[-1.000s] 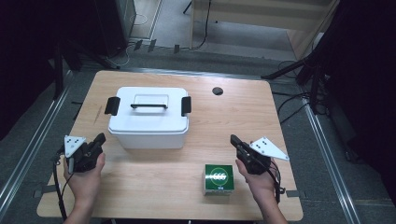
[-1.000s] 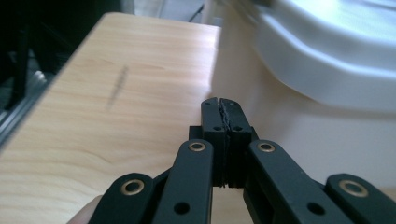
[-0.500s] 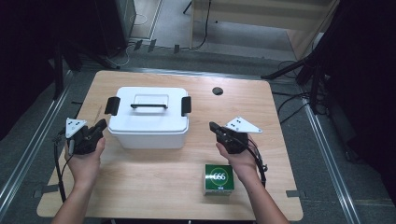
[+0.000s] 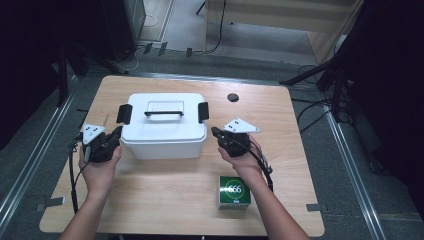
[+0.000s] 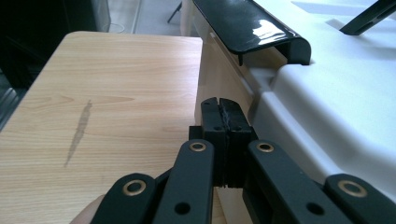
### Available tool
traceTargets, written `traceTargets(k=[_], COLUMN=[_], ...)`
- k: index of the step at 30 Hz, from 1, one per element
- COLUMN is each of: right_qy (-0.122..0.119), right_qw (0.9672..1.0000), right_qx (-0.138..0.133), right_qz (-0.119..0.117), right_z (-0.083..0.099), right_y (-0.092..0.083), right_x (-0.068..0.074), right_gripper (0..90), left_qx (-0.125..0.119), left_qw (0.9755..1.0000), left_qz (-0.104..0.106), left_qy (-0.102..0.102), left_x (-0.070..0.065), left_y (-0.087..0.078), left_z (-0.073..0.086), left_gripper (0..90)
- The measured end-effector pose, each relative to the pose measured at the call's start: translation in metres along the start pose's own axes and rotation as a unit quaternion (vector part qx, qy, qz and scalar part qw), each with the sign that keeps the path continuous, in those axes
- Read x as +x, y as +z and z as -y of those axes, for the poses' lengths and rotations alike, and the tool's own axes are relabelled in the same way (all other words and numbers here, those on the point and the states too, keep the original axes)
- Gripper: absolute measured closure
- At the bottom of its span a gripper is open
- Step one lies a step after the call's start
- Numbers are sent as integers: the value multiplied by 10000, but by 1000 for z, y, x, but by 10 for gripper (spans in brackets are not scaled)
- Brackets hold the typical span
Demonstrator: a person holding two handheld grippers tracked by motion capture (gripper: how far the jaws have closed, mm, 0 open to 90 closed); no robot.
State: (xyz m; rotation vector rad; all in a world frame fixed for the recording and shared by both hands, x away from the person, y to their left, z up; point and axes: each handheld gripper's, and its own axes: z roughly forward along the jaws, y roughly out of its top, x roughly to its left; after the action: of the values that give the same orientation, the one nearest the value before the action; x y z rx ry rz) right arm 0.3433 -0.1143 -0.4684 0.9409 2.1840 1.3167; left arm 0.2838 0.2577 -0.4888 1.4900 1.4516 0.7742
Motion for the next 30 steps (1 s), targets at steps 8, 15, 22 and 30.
traceTargets(k=[8,15,22,30], right_qy=[115,43,40,-27], right_qw=[9999,10000,10000,9996], right_qx=[50,64,12,211], right_qz=[5,6,8,198], right_z=[0,0,4,6], right_y=[2,-5,-10,7], right_x=[-2,-5,-7,-12], right_gripper=[900,900,900,900], left_qx=[155,152,144,169], left_qw=[9999,9998,9997,9996], left_qz=[68,162,174,246], left_qy=[25,-14,49,18], left_x=[-13,-17,-21,-22], left_y=[8,9,10,12], left_z=[2,2,2,3], left_gripper=[900,900,900,900])
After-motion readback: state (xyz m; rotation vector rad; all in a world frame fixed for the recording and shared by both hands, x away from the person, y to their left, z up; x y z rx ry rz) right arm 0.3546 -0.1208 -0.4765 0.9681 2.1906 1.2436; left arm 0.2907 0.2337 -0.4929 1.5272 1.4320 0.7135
